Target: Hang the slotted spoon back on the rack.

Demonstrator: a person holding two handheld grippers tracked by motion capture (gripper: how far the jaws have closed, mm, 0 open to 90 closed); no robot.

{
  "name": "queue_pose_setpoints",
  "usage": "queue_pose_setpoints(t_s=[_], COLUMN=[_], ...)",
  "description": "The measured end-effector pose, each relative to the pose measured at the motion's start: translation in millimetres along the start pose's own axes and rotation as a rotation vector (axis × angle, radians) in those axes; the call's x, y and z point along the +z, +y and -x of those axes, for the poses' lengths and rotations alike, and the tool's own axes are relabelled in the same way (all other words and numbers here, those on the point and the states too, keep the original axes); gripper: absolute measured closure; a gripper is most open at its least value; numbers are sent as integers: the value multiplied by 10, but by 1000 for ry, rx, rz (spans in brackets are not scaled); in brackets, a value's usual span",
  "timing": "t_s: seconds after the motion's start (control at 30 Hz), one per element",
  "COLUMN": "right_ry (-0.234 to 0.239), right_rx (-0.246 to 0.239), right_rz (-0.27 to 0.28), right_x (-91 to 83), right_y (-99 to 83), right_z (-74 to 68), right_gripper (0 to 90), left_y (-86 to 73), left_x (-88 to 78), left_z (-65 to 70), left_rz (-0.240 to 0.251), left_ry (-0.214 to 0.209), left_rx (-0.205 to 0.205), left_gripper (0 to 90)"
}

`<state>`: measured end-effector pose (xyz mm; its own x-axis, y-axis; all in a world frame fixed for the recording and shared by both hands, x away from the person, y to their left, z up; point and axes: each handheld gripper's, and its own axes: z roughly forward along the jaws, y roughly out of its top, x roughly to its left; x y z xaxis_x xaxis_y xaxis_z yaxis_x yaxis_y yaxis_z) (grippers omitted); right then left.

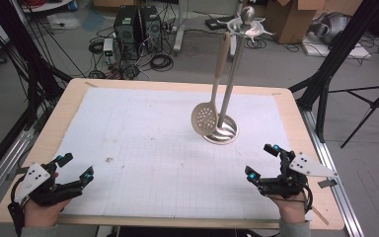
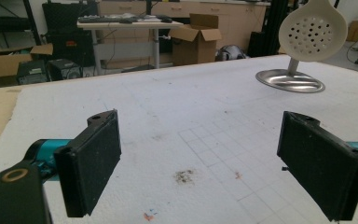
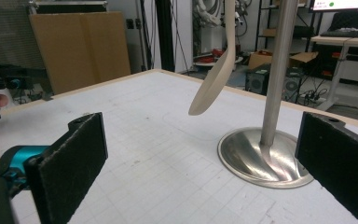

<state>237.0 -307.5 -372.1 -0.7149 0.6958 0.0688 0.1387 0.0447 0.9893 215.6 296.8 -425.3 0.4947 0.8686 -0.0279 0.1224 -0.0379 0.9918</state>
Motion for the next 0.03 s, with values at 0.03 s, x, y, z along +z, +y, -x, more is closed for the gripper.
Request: queue_pose_setpoints(t_s=[0.03], right_ry=[-2], right_rx=[0], right_rz=[0], right_x=[-5], right_y=[2], right_z=[3], right_gripper=[11], left_y=[-2], left_x=[8], left_z=[7], left_rz=[-2], left_ry=[-2], left_rx=[-1], left_gripper=[138])
